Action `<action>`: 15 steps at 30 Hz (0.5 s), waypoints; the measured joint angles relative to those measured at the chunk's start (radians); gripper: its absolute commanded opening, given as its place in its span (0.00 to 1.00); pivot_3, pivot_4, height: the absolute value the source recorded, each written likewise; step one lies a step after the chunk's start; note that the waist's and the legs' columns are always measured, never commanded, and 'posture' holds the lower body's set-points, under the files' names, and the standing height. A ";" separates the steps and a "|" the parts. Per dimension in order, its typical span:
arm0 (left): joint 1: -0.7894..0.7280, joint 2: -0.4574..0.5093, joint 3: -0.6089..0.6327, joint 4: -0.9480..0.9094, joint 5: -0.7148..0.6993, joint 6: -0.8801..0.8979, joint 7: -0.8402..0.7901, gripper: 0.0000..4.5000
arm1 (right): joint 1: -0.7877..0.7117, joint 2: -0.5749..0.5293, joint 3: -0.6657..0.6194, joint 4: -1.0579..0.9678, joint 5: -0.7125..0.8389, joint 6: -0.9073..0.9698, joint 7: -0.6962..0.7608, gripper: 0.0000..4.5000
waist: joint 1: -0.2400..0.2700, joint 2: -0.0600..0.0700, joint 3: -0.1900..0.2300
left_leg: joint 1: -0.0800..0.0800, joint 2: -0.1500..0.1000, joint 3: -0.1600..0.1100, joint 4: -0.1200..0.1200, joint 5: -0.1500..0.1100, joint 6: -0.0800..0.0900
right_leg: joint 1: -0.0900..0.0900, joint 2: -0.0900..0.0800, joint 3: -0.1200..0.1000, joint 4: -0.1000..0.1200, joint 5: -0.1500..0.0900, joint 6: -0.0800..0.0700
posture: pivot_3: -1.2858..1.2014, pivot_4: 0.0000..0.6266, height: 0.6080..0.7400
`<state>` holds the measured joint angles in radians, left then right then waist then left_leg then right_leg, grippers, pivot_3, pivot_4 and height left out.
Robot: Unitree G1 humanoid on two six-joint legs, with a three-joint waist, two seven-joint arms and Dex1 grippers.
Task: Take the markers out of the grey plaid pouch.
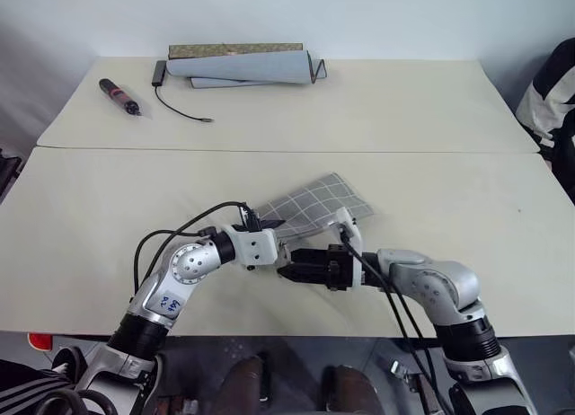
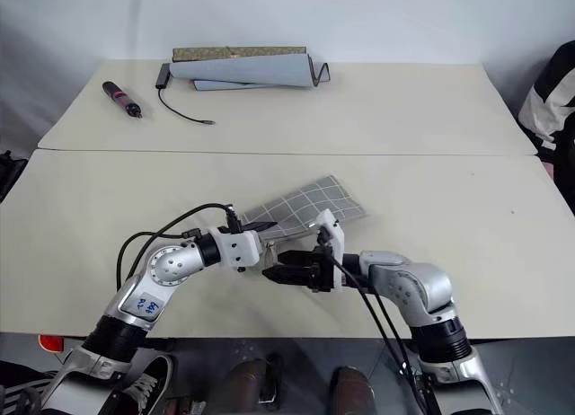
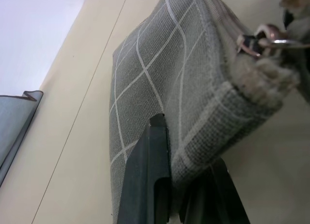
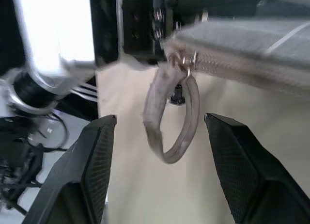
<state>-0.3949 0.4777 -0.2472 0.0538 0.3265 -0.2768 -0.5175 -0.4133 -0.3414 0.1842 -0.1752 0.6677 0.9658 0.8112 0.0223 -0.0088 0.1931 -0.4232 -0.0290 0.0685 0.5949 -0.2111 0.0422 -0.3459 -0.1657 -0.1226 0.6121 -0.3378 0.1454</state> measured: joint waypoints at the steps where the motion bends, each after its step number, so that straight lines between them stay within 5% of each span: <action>1: -0.002 -0.001 0.000 0.000 0.000 0.000 0.000 0.00 | 0.001 0.005 0.011 0.003 -0.015 -0.009 -0.010 0.67 | 0.000 0.000 0.000 | 0.000 0.000 0.000 0.000 0.000 0.000 | 0.000 0.000 0.000 0.000 0.000 0.000 | 0.52 0.24 1.00; 8: -0.006 -0.005 -0.001 0.000 0.002 0.003 0.001 0.00 | 0.000 0.060 0.001 0.049 -0.040 -0.025 -0.056 0.67 | 0.000 0.000 0.000 | 0.000 0.000 0.000 0.000 0.000 0.000 | 0.000 0.000 0.000 0.004 0.000 0.000 | 0.52 0.24 1.00; 11: -0.008 -0.011 -0.004 0.000 0.006 0.004 0.001 0.00 | -0.008 0.079 -0.005 0.049 -0.029 -0.024 -0.060 0.56 | 0.000 0.000 0.000 | 0.000 0.000 0.000 0.000 0.000 0.000 | 0.000 0.000 0.000 0.004 0.000 0.000 | 0.52 0.24 1.00; 15: -0.009 -0.012 -0.005 0.000 0.007 0.004 0.002 0.00 | -0.009 0.072 -0.009 0.049 -0.029 -0.024 -0.058 0.26 | 0.000 0.000 0.000 | 0.000 0.000 0.000 0.000 0.000 0.000 | 0.000 0.000 0.000 0.004 0.000 0.000 | 0.52 0.24 1.00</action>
<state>-0.4038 0.4653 -0.2523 0.0537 0.3334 -0.2731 -0.5160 -0.4224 -0.2694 0.1754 -0.1259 0.6391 0.9414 0.7531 0.0222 -0.0089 0.1931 -0.4232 -0.0291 0.0686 0.5950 -0.2107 0.0423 -0.3459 -0.1653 -0.1225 0.6161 -0.3378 0.1453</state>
